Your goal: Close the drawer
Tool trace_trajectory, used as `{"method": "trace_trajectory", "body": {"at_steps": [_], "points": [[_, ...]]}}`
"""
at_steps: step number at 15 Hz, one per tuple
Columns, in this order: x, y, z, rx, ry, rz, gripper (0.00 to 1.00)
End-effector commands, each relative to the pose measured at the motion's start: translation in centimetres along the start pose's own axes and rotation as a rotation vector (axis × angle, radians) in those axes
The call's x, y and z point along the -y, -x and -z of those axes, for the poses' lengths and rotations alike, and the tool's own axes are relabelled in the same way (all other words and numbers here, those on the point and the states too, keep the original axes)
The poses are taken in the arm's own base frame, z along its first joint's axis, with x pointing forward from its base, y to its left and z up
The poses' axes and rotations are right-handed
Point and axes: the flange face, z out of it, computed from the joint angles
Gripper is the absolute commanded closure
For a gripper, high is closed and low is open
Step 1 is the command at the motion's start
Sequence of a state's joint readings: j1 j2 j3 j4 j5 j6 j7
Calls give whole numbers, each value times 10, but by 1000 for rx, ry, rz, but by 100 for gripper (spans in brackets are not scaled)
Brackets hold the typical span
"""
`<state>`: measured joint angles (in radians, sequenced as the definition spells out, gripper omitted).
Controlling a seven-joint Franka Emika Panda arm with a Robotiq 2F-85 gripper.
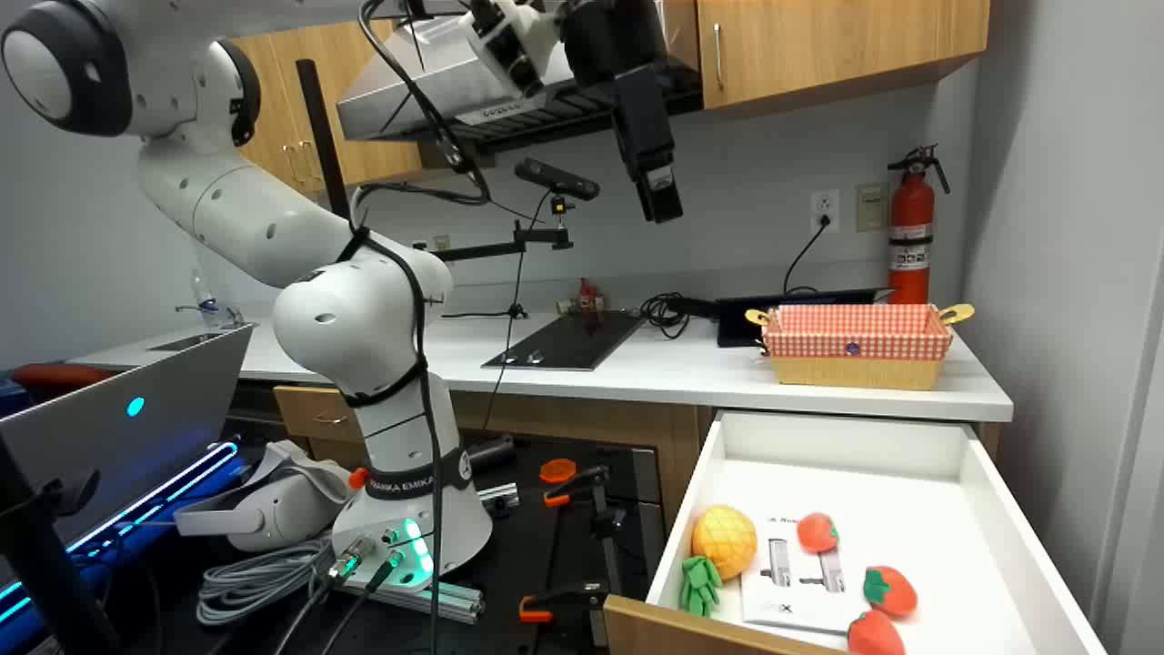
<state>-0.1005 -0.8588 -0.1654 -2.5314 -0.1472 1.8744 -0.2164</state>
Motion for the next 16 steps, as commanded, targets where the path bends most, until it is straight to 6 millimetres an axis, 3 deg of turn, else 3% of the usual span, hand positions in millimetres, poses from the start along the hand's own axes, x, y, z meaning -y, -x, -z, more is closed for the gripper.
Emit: {"method": "trace_trajectory", "body": {"at_steps": [1, 13, 16], "points": [[0, 0, 0, 0, 0, 0, 0], [0, 0, 1, 0, 0, 0, 0], [-13, -8, -6, 9, -4, -10, 0]]}}
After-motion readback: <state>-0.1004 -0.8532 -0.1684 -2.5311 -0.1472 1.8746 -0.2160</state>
